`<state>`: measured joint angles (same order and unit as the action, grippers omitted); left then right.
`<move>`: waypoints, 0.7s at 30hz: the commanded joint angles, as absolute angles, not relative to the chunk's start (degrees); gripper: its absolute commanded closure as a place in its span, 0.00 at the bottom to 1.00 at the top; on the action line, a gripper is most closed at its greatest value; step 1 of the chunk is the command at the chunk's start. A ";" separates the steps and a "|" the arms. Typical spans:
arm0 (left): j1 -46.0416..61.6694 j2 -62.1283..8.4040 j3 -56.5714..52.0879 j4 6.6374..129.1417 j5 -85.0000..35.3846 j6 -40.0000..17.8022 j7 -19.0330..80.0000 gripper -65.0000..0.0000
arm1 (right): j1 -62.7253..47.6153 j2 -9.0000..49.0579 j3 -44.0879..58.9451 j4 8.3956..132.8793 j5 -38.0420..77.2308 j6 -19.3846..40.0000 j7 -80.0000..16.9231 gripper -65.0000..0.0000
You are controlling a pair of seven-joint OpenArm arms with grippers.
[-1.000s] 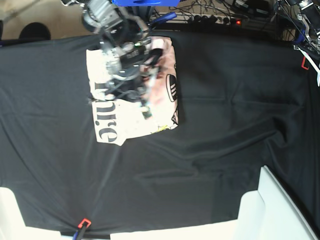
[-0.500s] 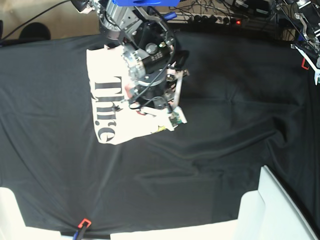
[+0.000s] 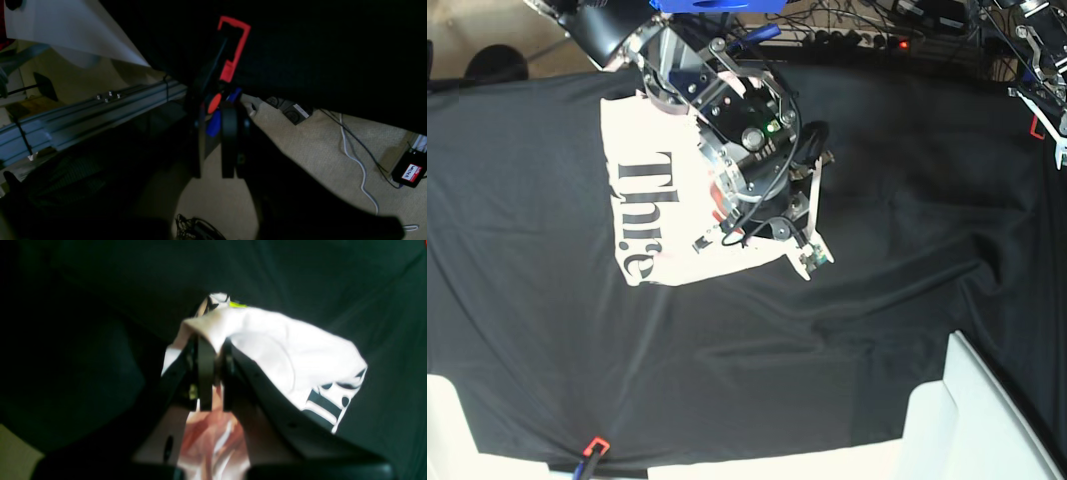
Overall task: Fold the T-shirt properly
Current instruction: 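Drag the grasped shirt layer with the right gripper across the stack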
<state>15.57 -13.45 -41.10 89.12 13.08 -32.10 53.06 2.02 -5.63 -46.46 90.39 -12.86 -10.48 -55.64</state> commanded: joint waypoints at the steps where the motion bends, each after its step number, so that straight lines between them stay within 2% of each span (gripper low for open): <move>1: 15.60 -14.55 -41.45 89.98 13.49 -31.78 52.79 0.88 | 3.74 -6.46 -46.64 91.21 -12.88 -10.68 -54.46 1.00; 12: 15.25 -14.55 -41.45 89.98 13.49 -31.78 52.79 0.88 | 8.75 -6.64 -46.64 86.46 -5.41 -10.68 -52.79 0.99; 21: 15.25 -14.46 -41.45 89.89 13.49 -31.78 52.79 0.88 | 9.63 -6.64 -46.64 83.38 -2.86 -10.68 -47.78 0.94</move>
